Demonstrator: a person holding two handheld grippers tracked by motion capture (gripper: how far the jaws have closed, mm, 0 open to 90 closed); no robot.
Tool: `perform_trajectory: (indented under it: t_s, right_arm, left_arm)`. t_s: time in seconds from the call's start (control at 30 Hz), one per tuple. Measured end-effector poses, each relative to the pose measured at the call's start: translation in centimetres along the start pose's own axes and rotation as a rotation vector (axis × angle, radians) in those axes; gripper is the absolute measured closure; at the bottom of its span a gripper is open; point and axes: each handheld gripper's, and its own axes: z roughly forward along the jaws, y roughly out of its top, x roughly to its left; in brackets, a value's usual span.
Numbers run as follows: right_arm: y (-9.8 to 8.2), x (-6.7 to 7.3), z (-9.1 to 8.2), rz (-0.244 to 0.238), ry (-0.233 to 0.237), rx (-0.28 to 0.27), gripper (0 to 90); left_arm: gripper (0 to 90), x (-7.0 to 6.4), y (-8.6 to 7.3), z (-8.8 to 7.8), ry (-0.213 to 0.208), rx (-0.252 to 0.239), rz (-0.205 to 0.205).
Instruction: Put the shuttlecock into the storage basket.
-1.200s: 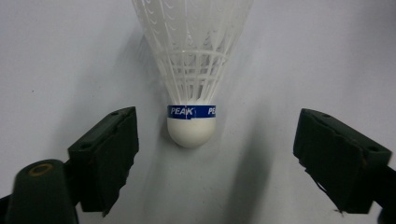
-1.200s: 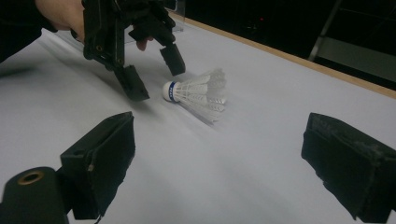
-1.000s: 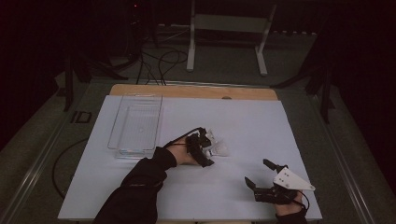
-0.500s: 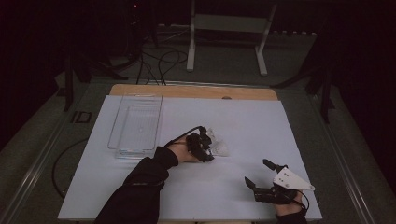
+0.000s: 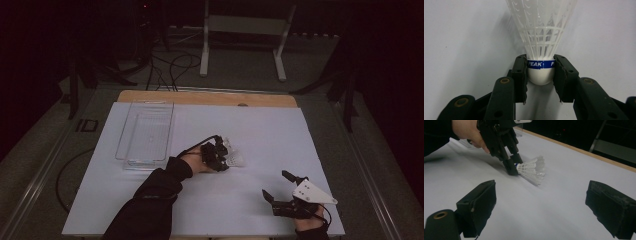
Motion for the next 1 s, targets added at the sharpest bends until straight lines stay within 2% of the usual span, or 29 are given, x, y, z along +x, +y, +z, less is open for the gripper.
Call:
perform_trajectory:
  t_s: [0.47, 0.9, 1.0]
  right_arm:
    - [0.0, 0.0, 0.0, 0.000, 0.000, 0.000, 9.6]
    - [0.0, 0.1, 0.1, 0.003, 0.001, 0.006, 9.6]
    - [0.0, 0.1, 0.1, 0.006, 0.000, 0.007, 9.7]
  left_arm:
    - [66.2, -0.1, 0.2, -1.3, -0.005, 0.011, -0.004]
    - [66.2, -0.8, 0.0, -2.8, -0.010, 0.029, 0.012]
    - [66.2, -1.1, 0.0, -3.3, -0.015, 0.054, 0.018]
